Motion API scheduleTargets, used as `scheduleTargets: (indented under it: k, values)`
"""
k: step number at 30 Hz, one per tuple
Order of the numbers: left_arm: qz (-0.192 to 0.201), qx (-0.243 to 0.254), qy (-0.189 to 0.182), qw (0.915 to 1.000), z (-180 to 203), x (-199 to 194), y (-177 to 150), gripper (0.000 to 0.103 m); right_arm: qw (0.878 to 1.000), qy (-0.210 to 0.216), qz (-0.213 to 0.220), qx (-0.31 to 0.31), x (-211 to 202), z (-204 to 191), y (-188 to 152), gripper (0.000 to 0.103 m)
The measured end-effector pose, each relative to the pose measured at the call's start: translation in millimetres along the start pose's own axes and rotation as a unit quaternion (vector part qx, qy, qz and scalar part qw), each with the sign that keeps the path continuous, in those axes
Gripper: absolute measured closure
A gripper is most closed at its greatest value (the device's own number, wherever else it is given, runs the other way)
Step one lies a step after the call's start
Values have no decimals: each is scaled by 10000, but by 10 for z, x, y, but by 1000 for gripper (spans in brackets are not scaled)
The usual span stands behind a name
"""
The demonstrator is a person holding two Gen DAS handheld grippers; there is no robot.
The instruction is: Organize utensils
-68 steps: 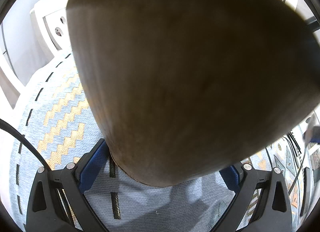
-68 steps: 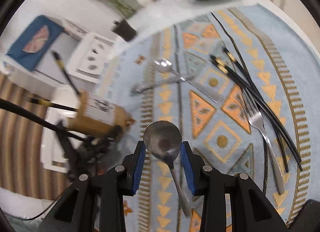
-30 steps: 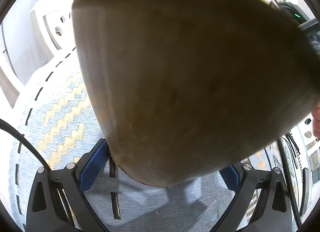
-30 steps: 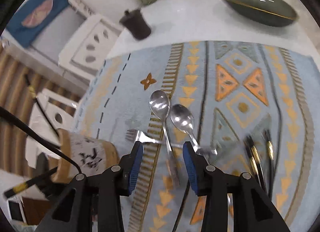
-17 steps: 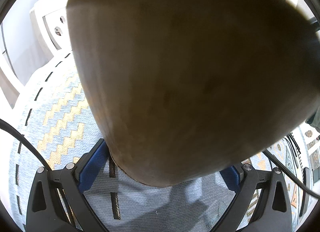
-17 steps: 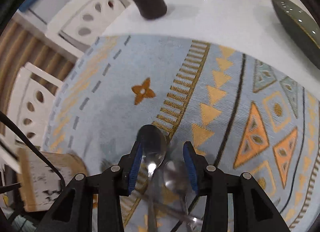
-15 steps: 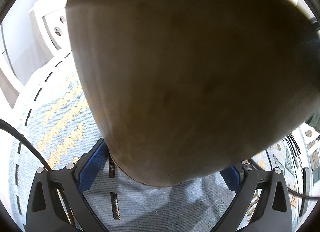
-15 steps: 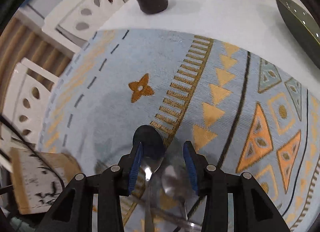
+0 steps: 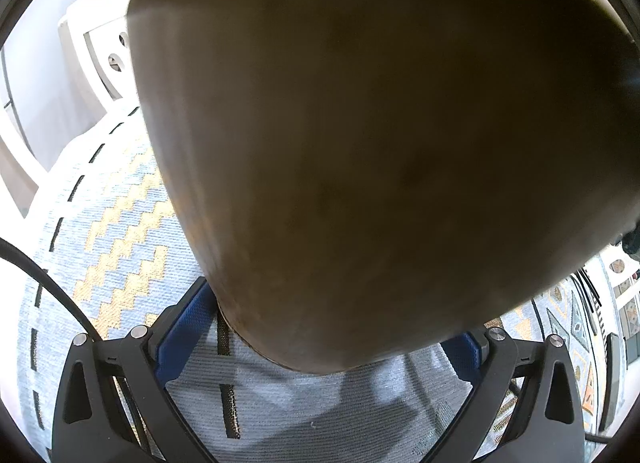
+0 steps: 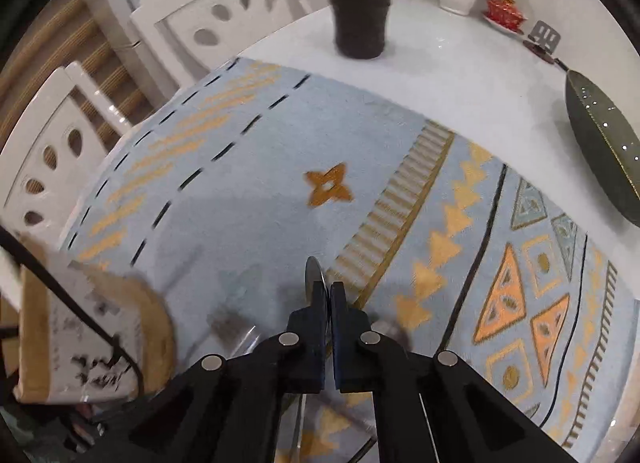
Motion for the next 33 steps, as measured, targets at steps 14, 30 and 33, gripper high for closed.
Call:
scheduleTargets:
  k: [14, 30, 33]
  values:
    - [9, -23, -22, 10000, 20, 2, -2, 2, 9993, 246, -240, 146, 67, -230, -70, 100]
    - [12, -30, -27, 10000, 8, 0, -2, 1, 9975, 356, -454, 412, 261, -322, -123, 96]
    - [11, -29, -26, 10000, 18, -3, -4, 1, 9985, 256, -176, 441, 132, -281, -120, 98]
Point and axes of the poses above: each gripper's, at about its wrist camera, not at the fingertips, and x roughly the way its jaws point, z to its right, y to its top, the point moved 10 cm from there along x, roughly the way its jaws point, and after that the axes turned 9 degrees about z, right-handed, at the moved point
